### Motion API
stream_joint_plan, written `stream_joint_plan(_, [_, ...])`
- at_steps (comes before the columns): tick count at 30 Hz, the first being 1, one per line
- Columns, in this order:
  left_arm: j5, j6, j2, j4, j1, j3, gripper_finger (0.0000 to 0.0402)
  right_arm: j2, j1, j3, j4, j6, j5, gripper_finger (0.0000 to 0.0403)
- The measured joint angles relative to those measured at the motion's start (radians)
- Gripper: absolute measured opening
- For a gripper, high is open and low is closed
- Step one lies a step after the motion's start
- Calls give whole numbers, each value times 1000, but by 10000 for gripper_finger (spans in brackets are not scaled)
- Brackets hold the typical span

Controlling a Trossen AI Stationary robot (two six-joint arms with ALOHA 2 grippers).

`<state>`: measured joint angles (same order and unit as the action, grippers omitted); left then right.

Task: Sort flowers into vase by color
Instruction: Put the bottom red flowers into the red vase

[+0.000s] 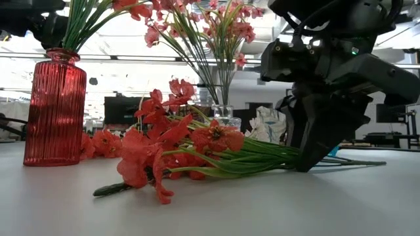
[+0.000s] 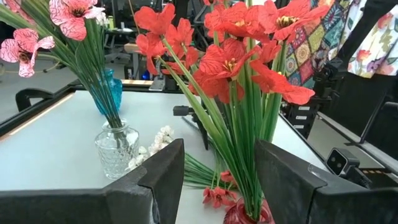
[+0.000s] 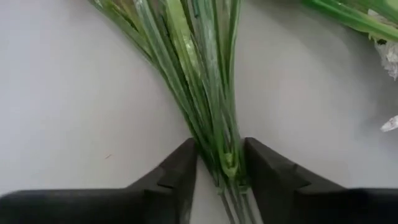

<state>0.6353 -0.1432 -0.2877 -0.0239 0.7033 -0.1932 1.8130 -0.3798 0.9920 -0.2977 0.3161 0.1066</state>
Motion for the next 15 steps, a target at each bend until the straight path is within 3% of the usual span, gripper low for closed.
stream_joint_plan(7, [0,0,0,6,0,0,181,-7,1,-1,-6,-2,-33,39])
stream_joint_plan(15, [0,0,0,8,0,0,180,-7,0,98,-122,-28,-85,49])
